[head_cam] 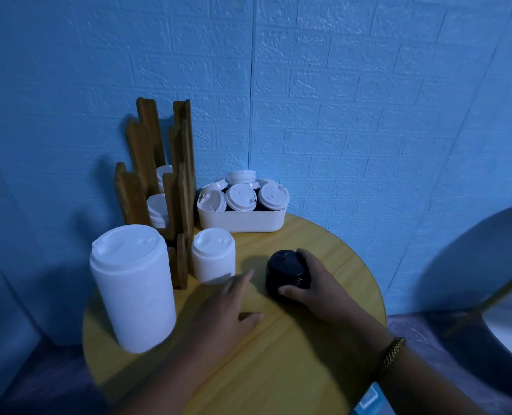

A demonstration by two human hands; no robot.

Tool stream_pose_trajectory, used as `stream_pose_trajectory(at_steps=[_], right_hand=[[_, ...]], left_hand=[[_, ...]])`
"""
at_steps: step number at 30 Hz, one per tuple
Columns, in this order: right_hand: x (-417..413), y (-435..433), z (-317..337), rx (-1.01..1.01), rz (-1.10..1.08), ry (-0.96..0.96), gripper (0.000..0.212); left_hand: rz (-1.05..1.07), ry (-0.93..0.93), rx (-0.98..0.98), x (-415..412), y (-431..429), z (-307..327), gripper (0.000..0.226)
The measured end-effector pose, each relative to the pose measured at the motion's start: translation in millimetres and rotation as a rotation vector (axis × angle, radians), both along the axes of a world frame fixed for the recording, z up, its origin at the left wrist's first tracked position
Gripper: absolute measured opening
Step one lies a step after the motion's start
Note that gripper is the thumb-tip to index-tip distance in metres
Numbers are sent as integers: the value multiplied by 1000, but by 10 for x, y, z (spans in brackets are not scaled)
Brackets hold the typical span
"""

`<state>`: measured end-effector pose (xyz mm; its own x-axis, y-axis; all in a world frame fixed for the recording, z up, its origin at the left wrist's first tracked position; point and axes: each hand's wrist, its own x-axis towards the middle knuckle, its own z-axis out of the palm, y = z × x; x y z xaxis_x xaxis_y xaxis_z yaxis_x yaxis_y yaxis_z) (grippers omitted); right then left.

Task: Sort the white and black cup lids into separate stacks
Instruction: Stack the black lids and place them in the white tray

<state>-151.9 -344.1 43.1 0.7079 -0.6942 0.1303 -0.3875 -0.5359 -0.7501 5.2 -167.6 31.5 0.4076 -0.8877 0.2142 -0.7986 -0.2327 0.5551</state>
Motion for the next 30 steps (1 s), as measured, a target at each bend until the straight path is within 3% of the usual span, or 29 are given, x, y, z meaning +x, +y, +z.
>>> stream_pose_trajectory(at_steps=[3,9,12,16,19,21,25,27,30], right_hand=[[-7,-369,61,-14,-88,34,98],[128,-946,103,-36,-201,55,92],[216,-1175,123,-43,-272,87,93],[324,-1364,175,-56,-290,125,77],[395,-1399,221,-84,-290,161,99],[478,-1392,265,-234,-347,174,105],[759,-1337,438,-465,-289,169,88],[926,-1318,508,-478,-260,141,87],[1164,-1301,595,-449,-271,123,92]], left_hand=[[28,-112,-69,36,-23,76,66],[113,-551,-349,165,-216,51,49],[258,-538,-295,212,-292,54,63],[336,-533,-176,322,-339,-55,80],[273,-532,-192,337,-373,-90,75],[195,-497,-224,316,-430,-47,65],[76,-382,-394,303,-595,5,51],[157,-168,-447,315,-651,-13,71],[236,383,-360,363,-702,-67,115]])
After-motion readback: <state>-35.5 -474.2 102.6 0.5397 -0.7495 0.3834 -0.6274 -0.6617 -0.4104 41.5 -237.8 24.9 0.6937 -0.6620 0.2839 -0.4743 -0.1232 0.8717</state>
